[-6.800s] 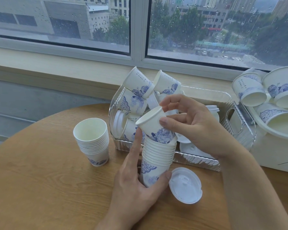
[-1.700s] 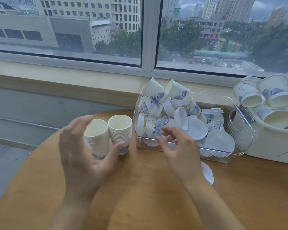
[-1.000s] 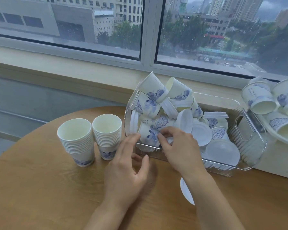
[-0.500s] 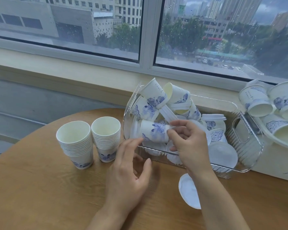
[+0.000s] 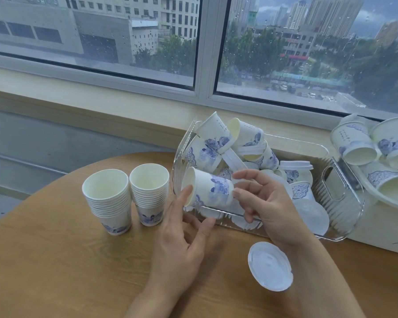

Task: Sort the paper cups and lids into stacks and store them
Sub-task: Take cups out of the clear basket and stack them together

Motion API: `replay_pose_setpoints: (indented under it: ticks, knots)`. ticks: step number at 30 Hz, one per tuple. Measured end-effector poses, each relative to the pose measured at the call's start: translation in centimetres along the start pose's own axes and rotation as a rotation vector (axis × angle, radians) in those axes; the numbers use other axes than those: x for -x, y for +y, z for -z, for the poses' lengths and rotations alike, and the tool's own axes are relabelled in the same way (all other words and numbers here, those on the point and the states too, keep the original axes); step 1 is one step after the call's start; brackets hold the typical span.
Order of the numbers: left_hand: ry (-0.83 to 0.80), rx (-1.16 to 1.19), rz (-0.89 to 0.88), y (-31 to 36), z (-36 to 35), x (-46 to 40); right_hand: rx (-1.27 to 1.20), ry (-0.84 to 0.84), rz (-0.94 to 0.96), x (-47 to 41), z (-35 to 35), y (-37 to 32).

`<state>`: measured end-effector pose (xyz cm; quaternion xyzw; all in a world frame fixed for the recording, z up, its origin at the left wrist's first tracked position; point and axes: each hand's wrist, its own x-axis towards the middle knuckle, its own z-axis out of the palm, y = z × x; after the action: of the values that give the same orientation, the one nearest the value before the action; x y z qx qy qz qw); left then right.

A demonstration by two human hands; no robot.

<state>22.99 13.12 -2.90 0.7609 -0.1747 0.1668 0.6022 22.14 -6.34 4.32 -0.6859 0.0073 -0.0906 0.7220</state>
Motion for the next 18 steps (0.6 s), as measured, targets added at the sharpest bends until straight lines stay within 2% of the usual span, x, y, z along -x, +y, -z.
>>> replay_pose_setpoints:
  ticks: [12, 16, 18]
  knots:
    - [0.029, 0.125, 0.02, 0.9, 0.7, -0.2, 0.247, -0.163, 0.014, 0.1, -0.4, 0.3]
    - [0.041, 0.076, 0.039, 0.8, 0.7, -0.2, 0.308, -0.134, 0.054, 0.0, -0.7, 0.8]
    - [0.042, 0.045, 0.055, 0.6, 0.7, -0.2, 0.322, -0.058, 0.108, -0.1, -0.6, 1.2]
